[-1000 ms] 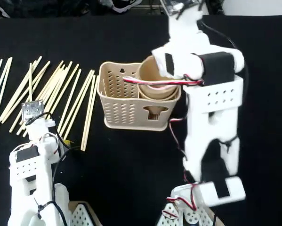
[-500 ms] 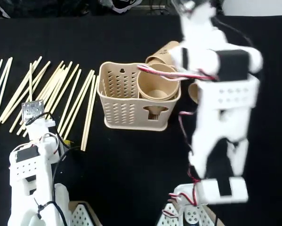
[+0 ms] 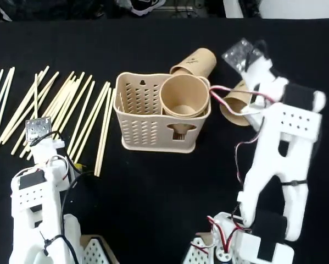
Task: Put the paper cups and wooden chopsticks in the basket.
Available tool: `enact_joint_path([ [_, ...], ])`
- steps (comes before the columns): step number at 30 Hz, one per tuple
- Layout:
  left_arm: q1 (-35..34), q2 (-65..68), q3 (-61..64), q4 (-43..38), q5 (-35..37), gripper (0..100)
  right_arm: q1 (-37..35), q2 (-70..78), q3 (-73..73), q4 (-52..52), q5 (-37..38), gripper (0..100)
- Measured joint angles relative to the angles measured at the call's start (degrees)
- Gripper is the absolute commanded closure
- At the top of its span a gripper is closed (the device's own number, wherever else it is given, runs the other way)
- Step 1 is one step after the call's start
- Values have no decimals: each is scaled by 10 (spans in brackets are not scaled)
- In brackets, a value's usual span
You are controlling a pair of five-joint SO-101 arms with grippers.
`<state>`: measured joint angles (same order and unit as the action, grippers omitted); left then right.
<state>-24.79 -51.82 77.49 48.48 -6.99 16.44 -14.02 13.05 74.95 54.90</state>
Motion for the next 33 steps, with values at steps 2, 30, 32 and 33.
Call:
enact_joint_path([
  [2, 0, 0, 0, 0, 0, 737, 0, 3, 74, -88, 0, 770],
  [30, 0, 0, 0, 0, -25, 737, 52, -60, 276, -366, -55, 987],
  [32, 0, 0, 0, 0, -25, 737, 54, -100, 248, -301, -69, 987],
  [33, 0, 0, 0, 0, -25, 737, 53, -119, 228, -264, -76, 987],
])
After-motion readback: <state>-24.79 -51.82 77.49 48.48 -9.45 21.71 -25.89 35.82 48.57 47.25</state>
